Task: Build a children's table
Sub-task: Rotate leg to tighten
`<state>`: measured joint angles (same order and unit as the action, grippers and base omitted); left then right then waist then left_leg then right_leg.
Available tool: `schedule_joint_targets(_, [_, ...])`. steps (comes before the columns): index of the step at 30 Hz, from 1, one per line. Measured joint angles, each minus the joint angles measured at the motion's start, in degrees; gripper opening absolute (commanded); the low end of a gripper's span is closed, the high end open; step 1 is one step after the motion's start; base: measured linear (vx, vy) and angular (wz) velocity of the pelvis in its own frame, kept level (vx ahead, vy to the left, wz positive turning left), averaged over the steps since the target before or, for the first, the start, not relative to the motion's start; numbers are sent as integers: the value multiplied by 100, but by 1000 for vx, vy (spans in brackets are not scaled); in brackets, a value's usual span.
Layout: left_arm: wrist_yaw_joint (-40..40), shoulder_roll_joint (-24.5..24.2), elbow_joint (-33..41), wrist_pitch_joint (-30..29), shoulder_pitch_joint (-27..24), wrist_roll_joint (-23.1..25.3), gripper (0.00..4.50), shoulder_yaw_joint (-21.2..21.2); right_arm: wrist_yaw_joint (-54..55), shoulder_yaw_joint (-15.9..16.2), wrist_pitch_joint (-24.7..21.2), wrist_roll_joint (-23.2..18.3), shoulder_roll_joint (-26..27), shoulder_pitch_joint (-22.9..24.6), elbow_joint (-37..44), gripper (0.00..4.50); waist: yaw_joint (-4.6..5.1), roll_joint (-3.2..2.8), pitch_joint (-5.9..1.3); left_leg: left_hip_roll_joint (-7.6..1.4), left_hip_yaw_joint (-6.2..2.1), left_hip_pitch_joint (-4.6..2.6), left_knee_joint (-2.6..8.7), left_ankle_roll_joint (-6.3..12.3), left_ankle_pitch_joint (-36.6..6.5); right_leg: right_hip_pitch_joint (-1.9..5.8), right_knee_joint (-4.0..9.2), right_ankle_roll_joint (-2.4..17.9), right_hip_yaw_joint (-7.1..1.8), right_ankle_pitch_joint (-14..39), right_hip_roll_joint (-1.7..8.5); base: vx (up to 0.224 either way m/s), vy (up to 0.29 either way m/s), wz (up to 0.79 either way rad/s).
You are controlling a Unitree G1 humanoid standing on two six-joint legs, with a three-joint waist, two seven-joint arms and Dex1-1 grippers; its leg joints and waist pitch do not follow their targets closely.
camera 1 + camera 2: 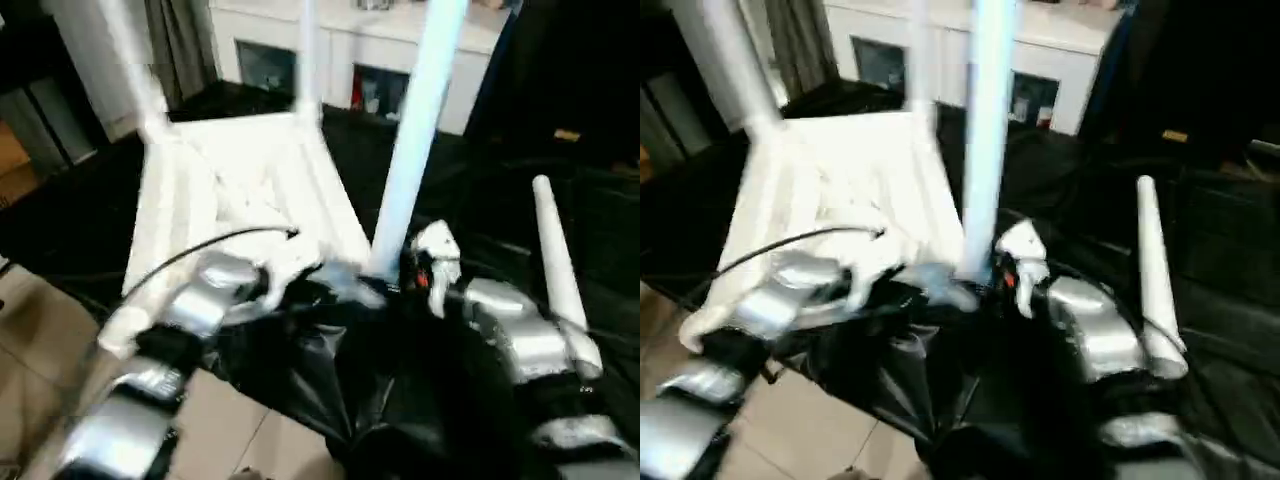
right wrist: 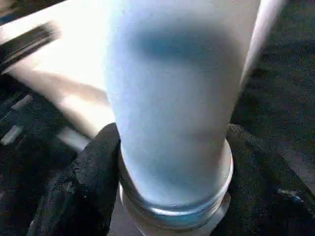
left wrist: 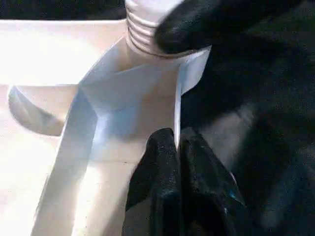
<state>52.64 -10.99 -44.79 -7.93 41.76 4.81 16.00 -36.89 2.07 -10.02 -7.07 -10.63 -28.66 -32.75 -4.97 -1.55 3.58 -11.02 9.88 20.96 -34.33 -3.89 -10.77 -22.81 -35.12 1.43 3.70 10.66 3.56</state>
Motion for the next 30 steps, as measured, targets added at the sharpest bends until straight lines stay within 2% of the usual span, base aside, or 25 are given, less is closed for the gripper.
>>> schedule_joint_targets(2, [-501, 244, -273, -61, 177, 56, 0, -28, 811, -196, 36, 35, 306, -149, -240, 274, 5, 0, -1, 0, -1, -2, 0, -3, 2, -1, 2, -15, 0, -8, 0, 0, 0, 0])
schedule_joint_targets(6, [-938, 493, -597, -72, 360, 84, 0, -63, 1604, -264, 222, 227, 561, -299, -478, 274, 0, -16, -10, 1, -1, 0, 4, -3, 2, 0, 4, -17, 0, -13, 0, 0, 0, 0])
schedule_joint_targets(8, [-954, 521, -621, -56, 361, 111, 0, -95, 1635, -264, 357, 296, 573, -298, -533, 330, -4, -27, -17, 2, -1, 1, 3, -3, 2, 2, 6, -10, -1, -18, 1, 0, 0, 0])
schedule_joint_targets(10, [-964, 533, -682, -29, 374, 119, 0, -142, 1585, -258, 426, 321, 584, -297, -570, 346, -3, -49, -32, 3, -1, 3, 3, -2, 2, 1, 9, 12, -1, -31, 2, 0, 0, 0])
schedule_joint_targets(12, [-963, 510, -734, 27, 387, 121, 0, -167, 1405, -258, 454, 319, 561, -293, -577, 353, 4, -54, -34, 3, -1, 5, 4, -2, 3, 0, 10, 12, -1, -31, 2, 0, 0, 0])
schedule_joint_targets(13, [-917, 474, -742, 95, 386, 121, 0, -161, 1232, -255, 481, 317, 498, -293, -577, 385, 5, -54, -34, 3, -1, 5, 5, -2, 3, -2, 9, 11, 0, -31, 1, 0, 0, 0])
schedule_joint_targets(18, [-428, 193, -602, 282, 267, 107, 0, -147, 371, 3, 574, 305, 145, -254, -531, 385, 9, -55, -34, -2, -4, 8, 22, -2, 3, -15, 8, 10, 3, -31, -6, 0, 0, 0])
schedule_joint_targets(22, [449, -287, -147, 519, -42, 8, 0, -74, -937, 296, 564, 133, -422, 12, -79, 385, -15, -60, -33, -5, -2, 18, 24, -1, 3, -23, 13, 3, 5, -25, -6, 0, 0, 0])
schedule_joint_targets(25, [1056, -593, 163, 679, -268, -120, 0, -16, -1718, 402, 486, -33, -744, 192, 277, 385, -20, -61, -33, -5, -1, 24, 20, 3, 5, -25, 19, 4, 5, -22, -6, 0, 0, 0])
schedule_joint_targets(30, [1645, -807, 576, 644, -483, -239, 0, 112, -2248, 536, 446, -170, -839, 207, 551, 385, -68, -61, -32, -5, 4, 33, 12, 13, 11, -26, 22, 5, 5, -21, -1, 0, 0, 0])
